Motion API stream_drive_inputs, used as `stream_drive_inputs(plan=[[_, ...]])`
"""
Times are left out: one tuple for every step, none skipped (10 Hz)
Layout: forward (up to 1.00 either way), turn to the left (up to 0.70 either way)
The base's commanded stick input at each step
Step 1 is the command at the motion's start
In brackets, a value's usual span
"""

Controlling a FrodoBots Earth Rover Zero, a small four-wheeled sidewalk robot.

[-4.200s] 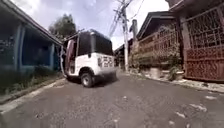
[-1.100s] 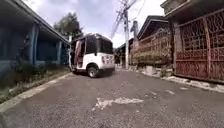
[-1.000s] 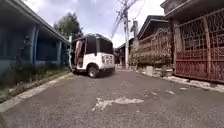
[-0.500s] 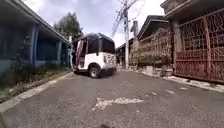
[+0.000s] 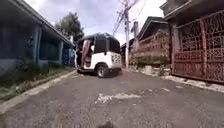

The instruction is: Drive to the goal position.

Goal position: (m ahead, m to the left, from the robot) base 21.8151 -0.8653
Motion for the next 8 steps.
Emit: stream_drive_inputs(plan=[[-0.03,0.04],[-0.39,0.04],[-0.70,0.02],[-0.70,0.02],[-0.70,0.02],[-0.70,0.02],[-0.70,0.02],[-0.70,0.02]])
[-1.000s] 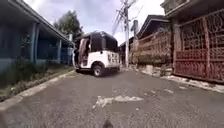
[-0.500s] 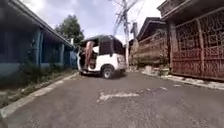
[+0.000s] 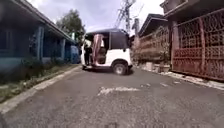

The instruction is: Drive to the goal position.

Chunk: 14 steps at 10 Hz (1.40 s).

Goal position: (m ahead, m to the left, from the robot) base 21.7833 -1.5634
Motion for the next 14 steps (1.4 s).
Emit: stream_drive_inputs(plan=[[-0.70,0.02],[-0.70,0.02],[-0.70,0.02],[-0.69,0.02],[-0.58,0.00],[-0.14,0.00],[-0.04,0.00],[0.00,0.00],[0.00,0.00],[0.00,0.00],[0.00,0.11],[0.00,0.47],[0.00,0.70],[0.00,0.70]])
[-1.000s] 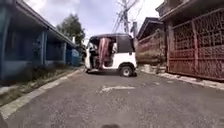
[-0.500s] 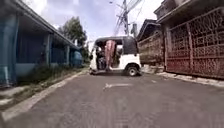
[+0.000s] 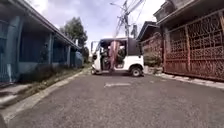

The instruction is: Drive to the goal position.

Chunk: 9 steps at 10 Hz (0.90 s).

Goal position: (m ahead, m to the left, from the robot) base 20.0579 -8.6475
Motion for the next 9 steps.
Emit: stream_drive_inputs(plan=[[0.00,0.70],[0.00,0.70],[0.00,0.70],[0.00,0.70],[0.00,0.70],[0.00,0.56],[0.00,0.15],[0.02,0.00],[0.28,0.00]])
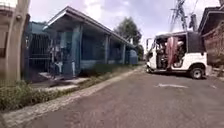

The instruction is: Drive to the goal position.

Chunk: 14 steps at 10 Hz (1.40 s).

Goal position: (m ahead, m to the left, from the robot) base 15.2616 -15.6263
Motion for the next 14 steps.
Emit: stream_drive_inputs(plan=[[0.70,0.00],[0.70,0.00],[0.70,0.00],[0.70,0.00],[0.69,0.00],[0.67,0.00],[0.45,0.00],[0.14,0.00],[0.06,0.00],[0.00,0.00],[0.00,0.00],[0.00,0.00],[0.00,0.00],[0.00,0.00]])
